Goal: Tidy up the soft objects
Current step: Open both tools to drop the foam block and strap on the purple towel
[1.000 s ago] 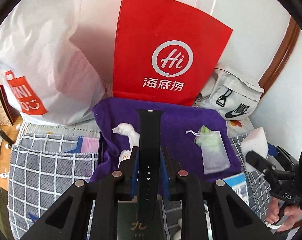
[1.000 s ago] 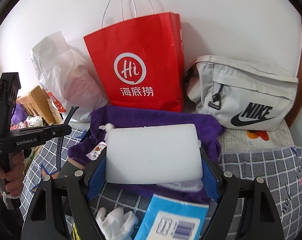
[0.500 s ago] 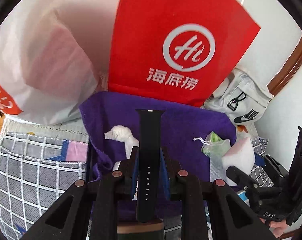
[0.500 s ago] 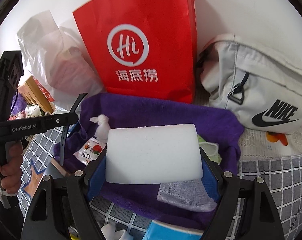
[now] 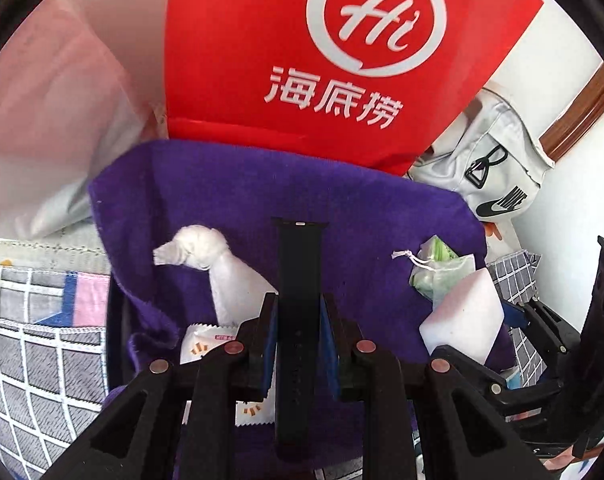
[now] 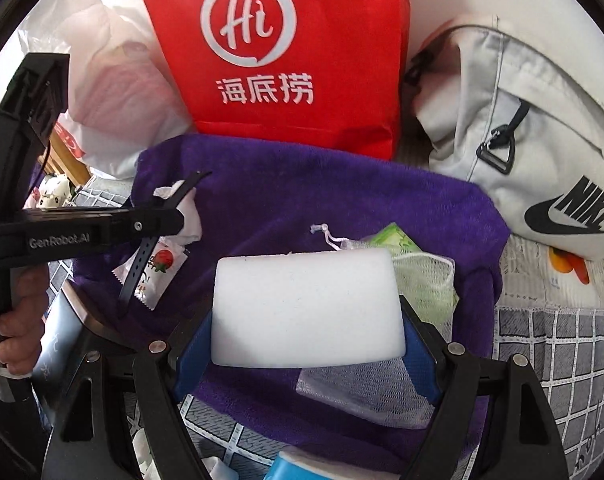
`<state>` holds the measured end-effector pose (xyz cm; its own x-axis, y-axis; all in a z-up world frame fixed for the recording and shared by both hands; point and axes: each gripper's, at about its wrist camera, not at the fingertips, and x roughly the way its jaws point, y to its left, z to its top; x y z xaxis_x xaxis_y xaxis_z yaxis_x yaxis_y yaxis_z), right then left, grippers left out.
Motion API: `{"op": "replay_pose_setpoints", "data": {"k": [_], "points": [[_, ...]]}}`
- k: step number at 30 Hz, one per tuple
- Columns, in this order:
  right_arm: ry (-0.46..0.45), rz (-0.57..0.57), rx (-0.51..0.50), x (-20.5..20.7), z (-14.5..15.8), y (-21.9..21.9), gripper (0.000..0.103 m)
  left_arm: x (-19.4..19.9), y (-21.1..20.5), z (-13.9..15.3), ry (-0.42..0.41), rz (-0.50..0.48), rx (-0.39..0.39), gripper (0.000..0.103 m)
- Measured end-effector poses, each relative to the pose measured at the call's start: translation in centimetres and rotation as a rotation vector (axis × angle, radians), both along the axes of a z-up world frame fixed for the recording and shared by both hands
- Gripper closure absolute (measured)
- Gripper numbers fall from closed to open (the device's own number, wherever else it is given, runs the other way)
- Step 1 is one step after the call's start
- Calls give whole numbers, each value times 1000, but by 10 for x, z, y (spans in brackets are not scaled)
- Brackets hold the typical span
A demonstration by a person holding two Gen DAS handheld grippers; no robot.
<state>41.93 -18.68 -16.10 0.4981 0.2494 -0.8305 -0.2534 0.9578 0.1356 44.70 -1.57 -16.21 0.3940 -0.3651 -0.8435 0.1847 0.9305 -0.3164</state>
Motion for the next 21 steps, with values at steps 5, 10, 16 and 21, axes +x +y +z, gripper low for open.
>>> {"op": "replay_pose_setpoints", "data": {"k": [5, 10, 16, 21], "points": [[29, -2, 13, 5, -8, 1, 22, 1, -2, -3, 11, -9, 2, 83], [35, 12, 7, 5, -9, 6, 21, 1, -4, -7, 26, -12, 4, 83], [62, 0, 15, 9, -14, 9, 13, 4, -5, -12, 52, -10, -13, 82], [39, -19, 19, 5, -8, 3, 10, 5, -4, -12, 65, -5, -33, 57]]}}
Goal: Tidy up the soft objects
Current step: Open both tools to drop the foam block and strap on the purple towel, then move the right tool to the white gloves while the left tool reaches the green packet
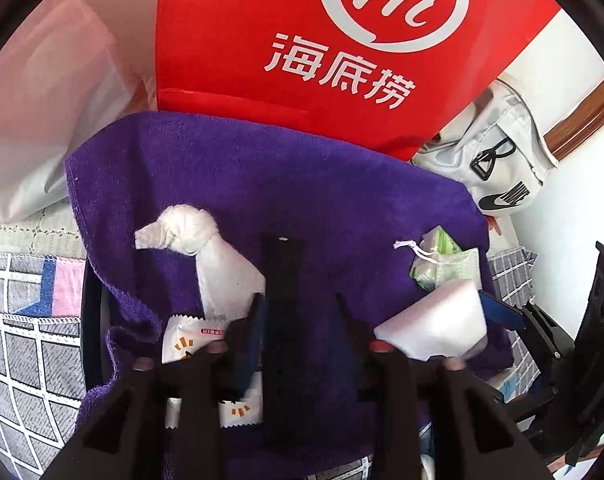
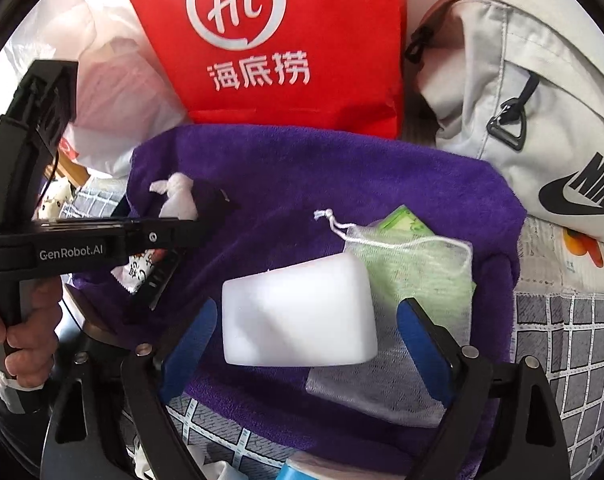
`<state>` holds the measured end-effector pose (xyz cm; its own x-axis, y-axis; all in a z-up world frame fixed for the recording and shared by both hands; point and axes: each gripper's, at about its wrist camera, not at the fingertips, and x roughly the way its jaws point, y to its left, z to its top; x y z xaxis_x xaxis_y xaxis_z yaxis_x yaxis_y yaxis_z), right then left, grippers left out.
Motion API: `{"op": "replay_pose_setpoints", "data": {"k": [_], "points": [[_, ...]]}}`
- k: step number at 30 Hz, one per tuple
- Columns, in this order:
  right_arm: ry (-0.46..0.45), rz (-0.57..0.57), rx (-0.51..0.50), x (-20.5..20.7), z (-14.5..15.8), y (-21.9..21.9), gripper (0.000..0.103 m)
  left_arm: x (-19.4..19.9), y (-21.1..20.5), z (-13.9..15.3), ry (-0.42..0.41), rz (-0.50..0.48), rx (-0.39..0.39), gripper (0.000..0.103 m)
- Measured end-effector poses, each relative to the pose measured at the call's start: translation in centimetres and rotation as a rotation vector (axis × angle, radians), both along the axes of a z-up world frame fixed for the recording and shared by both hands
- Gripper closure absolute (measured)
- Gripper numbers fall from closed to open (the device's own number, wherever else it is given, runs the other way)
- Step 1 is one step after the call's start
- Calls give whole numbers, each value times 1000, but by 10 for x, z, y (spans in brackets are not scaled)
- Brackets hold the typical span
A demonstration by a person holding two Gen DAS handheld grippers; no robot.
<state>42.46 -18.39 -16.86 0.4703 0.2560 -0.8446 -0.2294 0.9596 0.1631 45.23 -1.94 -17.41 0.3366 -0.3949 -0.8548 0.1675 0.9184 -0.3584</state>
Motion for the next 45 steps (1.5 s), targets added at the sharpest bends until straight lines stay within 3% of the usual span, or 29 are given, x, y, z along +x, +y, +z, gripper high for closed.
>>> {"op": "replay_pose_setpoints", "data": {"k": [2, 10, 14, 20, 25, 29, 30, 34, 36, 45], "points": [[-14, -4, -8, -2, 3, 0, 10, -2, 1, 4, -17, 7, 5, 53], [-92, -33, -23, -30, 33, -5, 10, -13, 9, 32, -74, 38, 29, 52], [-109, -15, 16, -67, 49, -13, 10, -29, 9, 55, -138, 53, 48, 52], [-127, 70, -20, -124, 57, 2, 13, -63, 5, 80, -168, 35, 53, 52], [-70, 135, -22, -153, 41, 24, 33, -98, 13, 94, -205, 28, 72, 51], [-44, 173, -57, -163, 23, 41, 37, -127, 24, 95, -208, 27, 69, 51], [-34, 170, -78, -162, 17, 44, 43, -136, 27, 94, -206, 22, 68, 51], [4, 144, -137, -158, -3, 50, 83, -161, 42, 89, -203, 37, 71, 51], [-17, 100, -139, -161, -2, 45, 96, -172, 53, 88, -206, 60, 67, 51], [-171, 10, 63, -201, 73, 15, 97, -213, 71, 85, -184, 114, 17, 51]]}}
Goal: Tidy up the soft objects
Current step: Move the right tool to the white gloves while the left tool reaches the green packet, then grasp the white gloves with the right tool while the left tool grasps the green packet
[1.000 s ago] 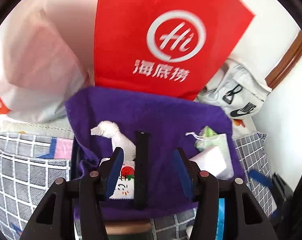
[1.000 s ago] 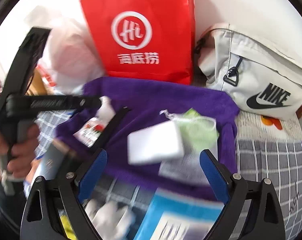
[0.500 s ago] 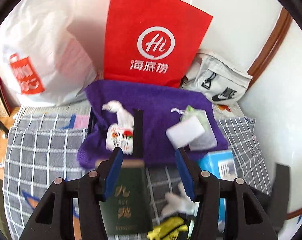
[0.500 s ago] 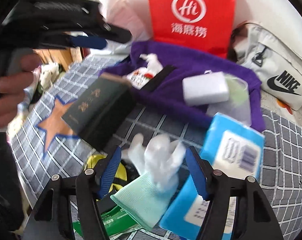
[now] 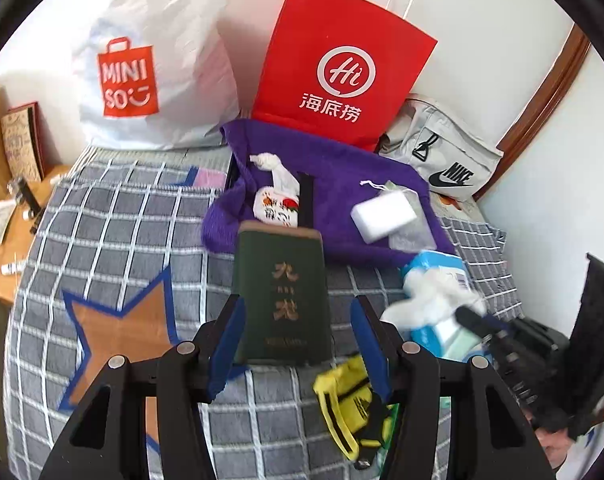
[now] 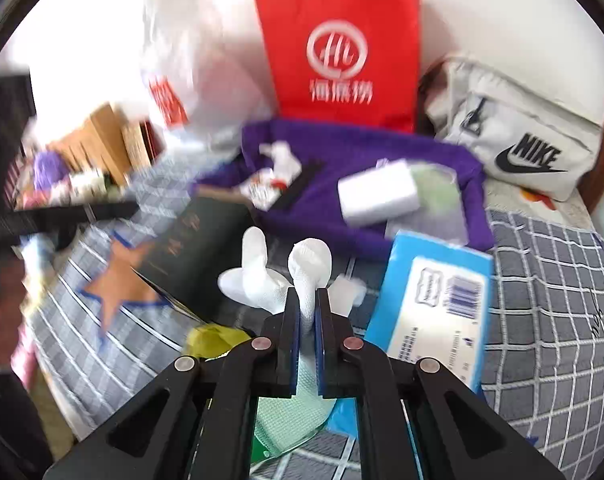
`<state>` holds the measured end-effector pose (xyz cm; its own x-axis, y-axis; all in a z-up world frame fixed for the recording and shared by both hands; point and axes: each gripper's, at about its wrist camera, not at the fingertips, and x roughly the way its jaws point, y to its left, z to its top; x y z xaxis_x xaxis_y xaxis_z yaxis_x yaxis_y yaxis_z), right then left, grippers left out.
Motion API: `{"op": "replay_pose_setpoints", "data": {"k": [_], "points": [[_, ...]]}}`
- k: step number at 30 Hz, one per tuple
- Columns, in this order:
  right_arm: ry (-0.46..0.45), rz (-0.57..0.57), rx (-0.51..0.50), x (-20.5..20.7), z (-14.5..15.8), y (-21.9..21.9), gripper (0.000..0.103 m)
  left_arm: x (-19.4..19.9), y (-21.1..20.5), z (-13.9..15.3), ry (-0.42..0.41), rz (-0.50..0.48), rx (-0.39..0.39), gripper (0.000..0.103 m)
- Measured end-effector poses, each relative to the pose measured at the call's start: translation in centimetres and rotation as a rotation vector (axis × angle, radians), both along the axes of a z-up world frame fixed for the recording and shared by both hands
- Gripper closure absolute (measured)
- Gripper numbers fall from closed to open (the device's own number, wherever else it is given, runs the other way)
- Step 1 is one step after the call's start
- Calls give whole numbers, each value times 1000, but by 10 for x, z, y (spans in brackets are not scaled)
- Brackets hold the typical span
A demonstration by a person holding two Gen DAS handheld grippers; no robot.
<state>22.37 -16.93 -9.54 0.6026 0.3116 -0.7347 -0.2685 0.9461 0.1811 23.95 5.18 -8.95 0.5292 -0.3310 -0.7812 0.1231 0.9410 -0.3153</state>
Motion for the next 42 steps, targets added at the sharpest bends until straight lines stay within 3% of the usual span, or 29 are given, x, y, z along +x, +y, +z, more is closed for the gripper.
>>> {"op": "replay_pose_setpoints", "data": {"k": [6, 11, 22, 26, 29, 31, 33, 39, 42], "points": [[-66, -26, 40, -39, 28, -10, 97, -40, -4, 0, 1, -4, 7, 51], [-57, -21, 51, -75, 24, -20, 96, -69, -14, -10, 23, -10, 16, 51], [54, -162, -43, -122, -43, -74, 93, -107, -72, -34, 40, -101, 139, 50], [97, -181, -4, -127, -70, -88, 93, -109, -92, -45, 58, -146, 157, 50], [98, -166, 6, -128, -77, -88, 77, -110, -106, -50, 59, -176, 182, 50], [75, -169, -20, -128, -81, -85, 39, -109, -115, -53, 54, -196, 202, 50], [56, -178, -49, -127, -83, -81, 29, -109, -124, -55, 47, -215, 225, 50], [104, -173, -57, -114, -111, -84, 27, -107, -152, -66, 30, -295, 283, 50], [73, -167, -46, -116, -115, -88, 28, -105, -163, -75, 30, -313, 339, 50]]}}
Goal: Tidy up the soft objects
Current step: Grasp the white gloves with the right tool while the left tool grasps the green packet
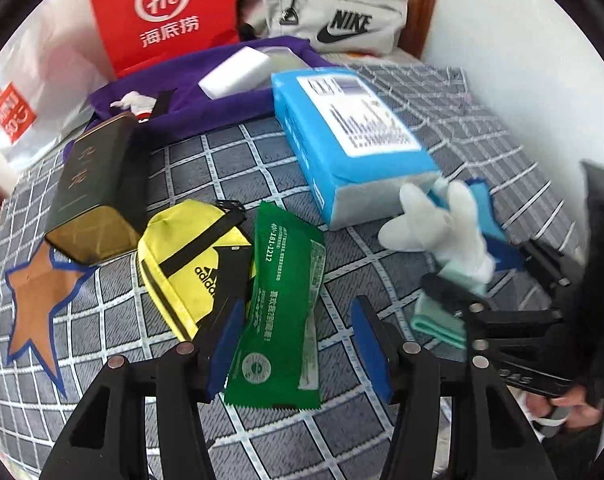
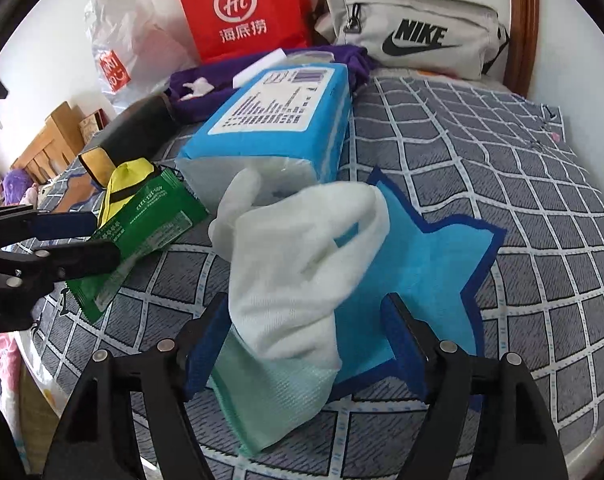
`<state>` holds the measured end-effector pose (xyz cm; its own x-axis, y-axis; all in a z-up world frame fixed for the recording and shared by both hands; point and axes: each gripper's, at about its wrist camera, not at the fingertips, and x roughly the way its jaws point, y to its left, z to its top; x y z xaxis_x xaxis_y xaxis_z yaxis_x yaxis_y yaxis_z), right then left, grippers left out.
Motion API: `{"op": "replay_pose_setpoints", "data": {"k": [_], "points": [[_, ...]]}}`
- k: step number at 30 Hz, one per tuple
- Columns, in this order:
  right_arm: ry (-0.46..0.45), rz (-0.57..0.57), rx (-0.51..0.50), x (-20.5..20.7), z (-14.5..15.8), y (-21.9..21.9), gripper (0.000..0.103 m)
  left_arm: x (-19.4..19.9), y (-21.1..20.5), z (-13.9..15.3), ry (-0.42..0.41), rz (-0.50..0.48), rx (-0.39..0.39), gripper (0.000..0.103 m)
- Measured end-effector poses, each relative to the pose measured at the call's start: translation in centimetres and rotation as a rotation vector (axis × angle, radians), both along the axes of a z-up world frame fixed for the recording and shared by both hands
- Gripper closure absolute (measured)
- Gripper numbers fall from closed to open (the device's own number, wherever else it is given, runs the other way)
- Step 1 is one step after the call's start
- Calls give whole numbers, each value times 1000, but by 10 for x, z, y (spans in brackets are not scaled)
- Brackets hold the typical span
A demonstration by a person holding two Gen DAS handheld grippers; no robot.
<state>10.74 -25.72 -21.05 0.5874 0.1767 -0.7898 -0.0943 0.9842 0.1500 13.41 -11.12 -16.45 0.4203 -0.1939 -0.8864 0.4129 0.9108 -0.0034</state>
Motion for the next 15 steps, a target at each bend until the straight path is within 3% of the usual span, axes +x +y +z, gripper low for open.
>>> {"op": "replay_pose_setpoints", "data": {"k": [2, 4, 7, 15], "points": [[-3, -5, -6, 0, 0, -2, 36, 2, -5, -6, -2, -8, 31, 50], [1, -19, -9, 0, 1, -8, 54, 2, -8, -10, -7, -14, 47, 50], [18, -32, 41, -1, 3, -20, 71, 1, -12, -13, -31, -32, 76, 49], [32, -34, 59, -1, 3, -23, 74, 3, -19, -24, -99, -39, 153, 49]]}}
